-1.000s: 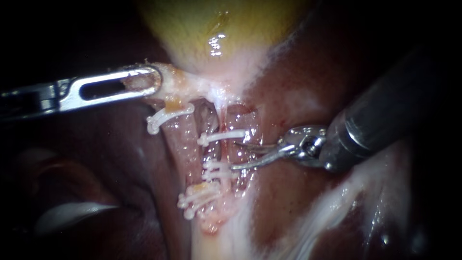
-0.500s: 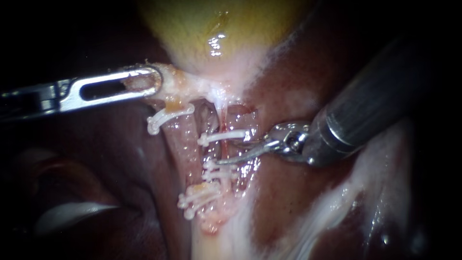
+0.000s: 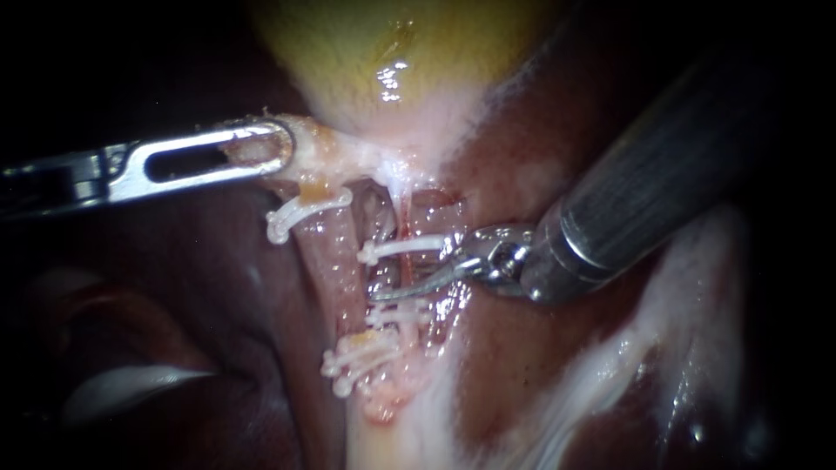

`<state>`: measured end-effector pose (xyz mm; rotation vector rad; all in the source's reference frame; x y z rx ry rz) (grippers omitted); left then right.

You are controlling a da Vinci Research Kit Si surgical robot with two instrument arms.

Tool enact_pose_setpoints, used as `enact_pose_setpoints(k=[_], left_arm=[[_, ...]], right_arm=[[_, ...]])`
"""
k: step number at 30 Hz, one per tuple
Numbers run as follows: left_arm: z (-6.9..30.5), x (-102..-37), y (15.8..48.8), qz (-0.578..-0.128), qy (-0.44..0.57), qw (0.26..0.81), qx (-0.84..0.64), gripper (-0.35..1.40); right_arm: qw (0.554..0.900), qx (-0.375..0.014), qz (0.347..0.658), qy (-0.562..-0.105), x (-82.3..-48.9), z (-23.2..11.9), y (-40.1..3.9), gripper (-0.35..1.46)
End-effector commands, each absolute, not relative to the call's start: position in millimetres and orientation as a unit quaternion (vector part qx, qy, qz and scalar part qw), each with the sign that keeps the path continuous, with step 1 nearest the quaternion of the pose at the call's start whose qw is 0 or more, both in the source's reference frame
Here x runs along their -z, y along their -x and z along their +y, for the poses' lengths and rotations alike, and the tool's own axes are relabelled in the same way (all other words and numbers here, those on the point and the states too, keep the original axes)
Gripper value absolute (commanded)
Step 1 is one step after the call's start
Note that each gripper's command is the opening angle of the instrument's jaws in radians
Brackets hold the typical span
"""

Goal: Go to the cutting position right tube

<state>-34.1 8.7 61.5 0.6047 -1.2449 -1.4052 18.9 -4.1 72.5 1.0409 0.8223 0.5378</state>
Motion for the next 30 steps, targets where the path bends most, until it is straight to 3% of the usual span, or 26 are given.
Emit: enact_pose_setpoints(k=[1,8,20,30], left_arm=[[8.7,-61.6,34.1,-0.526,-0.256,0.552,0.594,-0.35],[8.7,-61.6,34.1,-0.526,-0.256,0.552,0.594,-0.35],[8.7,-61.8,34.0,-0.526,-0.256,0.552,0.594,-0.35],[8.7,-62.0,33.9,-0.527,-0.256,0.552,0.594,-0.35]], right_arm=[[0.754,-0.247,0.378,-0.477,-72.4,-4.1,-19.0,1.44],[0.748,-0.242,0.389,-0.481,-72.4,-4.1,-19.1,1.44],[0.7,-0.218,0.438,-0.521,-71.8,-4.6,-19.3,1.44],[0.671,-0.21,0.459,-0.543,-70.9,-5.0,-19.7,1.44]])
